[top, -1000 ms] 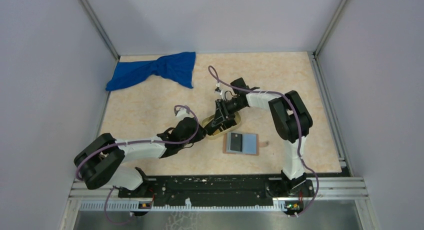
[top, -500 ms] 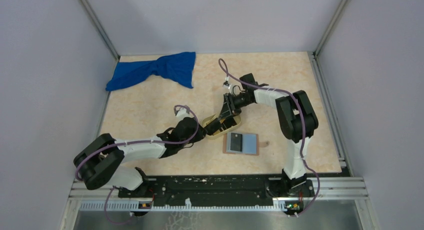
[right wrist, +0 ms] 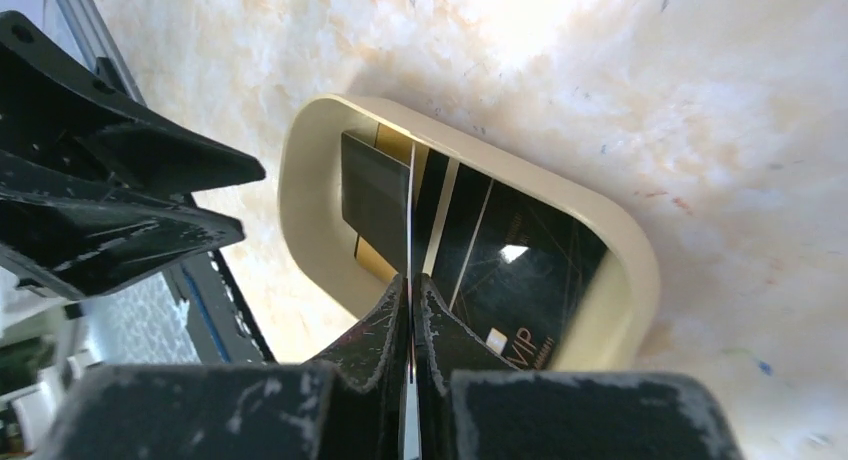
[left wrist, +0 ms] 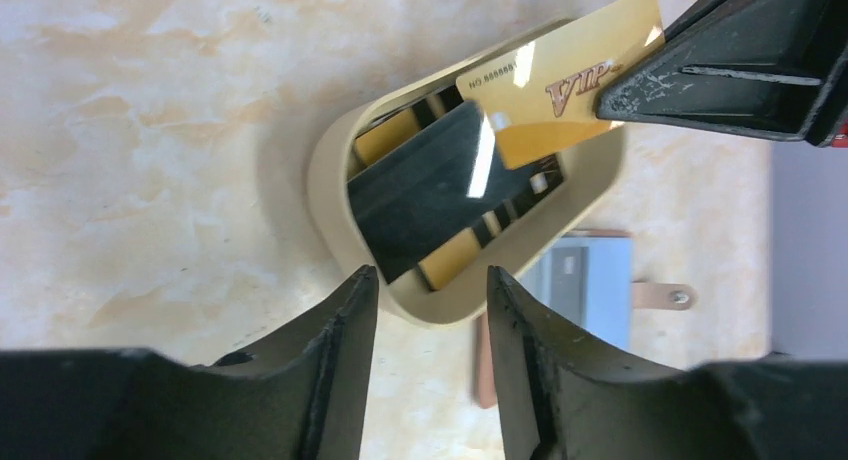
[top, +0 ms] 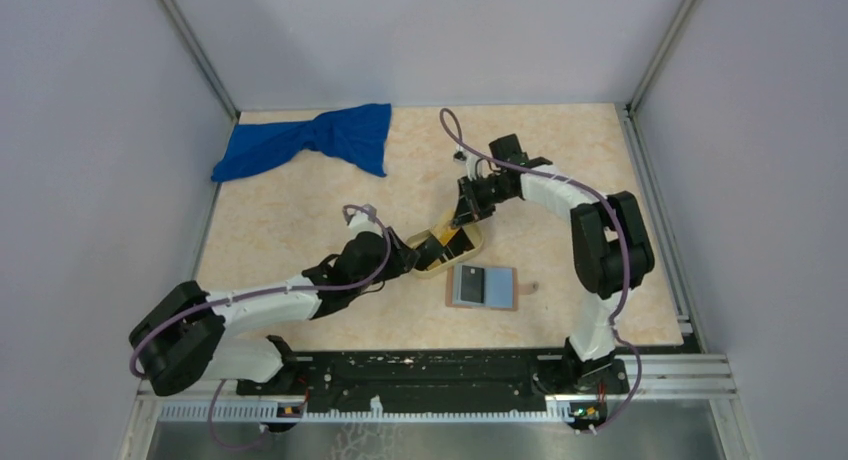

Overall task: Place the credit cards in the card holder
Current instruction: Pick up the credit card from the storage box.

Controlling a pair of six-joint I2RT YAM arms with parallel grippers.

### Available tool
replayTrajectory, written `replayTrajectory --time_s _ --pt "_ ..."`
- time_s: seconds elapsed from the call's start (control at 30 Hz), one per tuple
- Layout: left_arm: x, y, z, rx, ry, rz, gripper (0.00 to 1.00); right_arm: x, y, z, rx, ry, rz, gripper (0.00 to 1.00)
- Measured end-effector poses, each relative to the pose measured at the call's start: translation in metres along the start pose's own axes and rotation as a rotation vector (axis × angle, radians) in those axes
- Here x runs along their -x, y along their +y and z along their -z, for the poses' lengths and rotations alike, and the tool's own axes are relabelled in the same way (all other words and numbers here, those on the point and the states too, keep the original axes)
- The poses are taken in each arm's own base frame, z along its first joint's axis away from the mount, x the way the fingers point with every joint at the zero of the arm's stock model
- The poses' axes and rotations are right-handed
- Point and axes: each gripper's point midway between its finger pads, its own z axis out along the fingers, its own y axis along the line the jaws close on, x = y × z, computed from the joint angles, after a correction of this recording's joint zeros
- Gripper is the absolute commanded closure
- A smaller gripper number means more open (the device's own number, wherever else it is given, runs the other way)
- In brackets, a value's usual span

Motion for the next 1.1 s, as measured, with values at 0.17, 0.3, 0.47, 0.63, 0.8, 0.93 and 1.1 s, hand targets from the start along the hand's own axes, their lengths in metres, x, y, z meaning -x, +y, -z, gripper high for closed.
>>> replayTrajectory --time_s 0.17,0.3,0.47,0.63,0.8,0.93,1.1 --pt "0.021 -0.021 0.022 -0.108 -0.057 -0.033 0.23 0.027 0.012 0.037 -0.025 -0.075 0.179 1.00" --pt "0.029 -0.028 0.043 -0.212 -0.099 -0.095 0.21 0.037 0.034 0.061 0.034 -0.104 0.347 1.00" --pt "0.022 -0.037 0.079 -0.458 -0.158 -0.253 0.19 0.019 0.082 0.083 0.238 -0.098 0.597 1.00" --pt "0.005 -0.048 0.119 -0.746 -0.225 -0.436 0.18 -0.022 0.128 0.094 0.421 -0.038 0.851 1.00" --pt "-0.012 -0.066 0.143 -0.952 -0.233 -0.607 0.19 -0.088 0.165 0.074 0.622 0.107 1.035 1.00" --pt "-0.029 -0.071 0.142 -1.022 -0.178 -0.690 0.19 -0.120 0.173 0.066 0.707 0.183 1.107 1.00" --pt "-0.054 -0.083 0.142 -1.087 -0.114 -0.772 0.19 -0.123 0.169 0.063 0.698 0.206 1.141 1.00"
